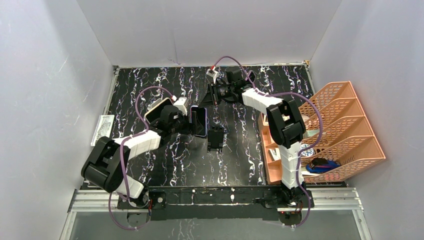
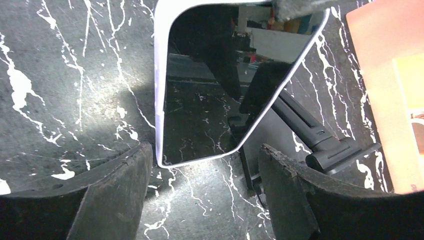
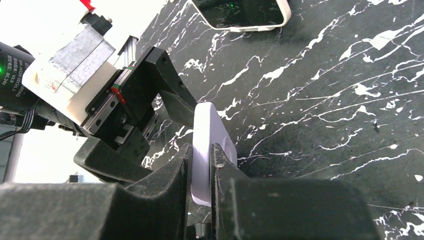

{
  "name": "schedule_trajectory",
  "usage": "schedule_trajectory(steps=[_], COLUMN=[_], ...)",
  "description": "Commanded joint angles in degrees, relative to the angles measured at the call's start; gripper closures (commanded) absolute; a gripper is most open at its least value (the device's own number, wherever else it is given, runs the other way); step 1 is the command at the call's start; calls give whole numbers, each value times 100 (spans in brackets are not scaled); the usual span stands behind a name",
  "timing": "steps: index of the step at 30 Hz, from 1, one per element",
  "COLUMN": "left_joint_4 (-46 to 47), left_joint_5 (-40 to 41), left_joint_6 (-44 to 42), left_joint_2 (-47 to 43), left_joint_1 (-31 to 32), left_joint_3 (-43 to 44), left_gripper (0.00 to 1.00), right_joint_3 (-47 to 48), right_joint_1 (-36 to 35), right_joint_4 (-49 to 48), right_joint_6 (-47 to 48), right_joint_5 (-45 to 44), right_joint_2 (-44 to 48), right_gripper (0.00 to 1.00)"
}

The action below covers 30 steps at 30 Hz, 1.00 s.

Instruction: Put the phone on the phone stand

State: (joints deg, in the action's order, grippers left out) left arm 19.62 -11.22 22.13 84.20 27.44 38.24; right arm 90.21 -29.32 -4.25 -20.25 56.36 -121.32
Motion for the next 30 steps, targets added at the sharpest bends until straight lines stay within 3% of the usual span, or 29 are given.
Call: schedule_trajectory(steps=[1, 13, 17, 24, 30], left_joint_4=[493, 705, 896, 1399, 1744], left_joint_5=[-301, 344, 1136, 3324, 4079], left_joint_6=[246, -46, -196, -30, -124], left_joint_2=[-137, -465, -434, -247, -251], left_joint_1=[25, 429, 770, 1103, 1144], left_joint_3=[-185, -375, -511, -1035, -1310], left_gripper=[25, 20, 18, 18, 18], right_joint_3=[303, 665, 809, 692, 439], right_joint_1=[-21, -21, -19, -35, -179], right_joint_4=[-39, -269, -296, -274, -79], right_joint_6=[4, -196, -237, -132, 502], right_joint_5=[-105, -832, -806, -669, -688], right_joint_2=[465, 442, 443, 618, 958], right_gripper=[99, 99, 99, 99, 99])
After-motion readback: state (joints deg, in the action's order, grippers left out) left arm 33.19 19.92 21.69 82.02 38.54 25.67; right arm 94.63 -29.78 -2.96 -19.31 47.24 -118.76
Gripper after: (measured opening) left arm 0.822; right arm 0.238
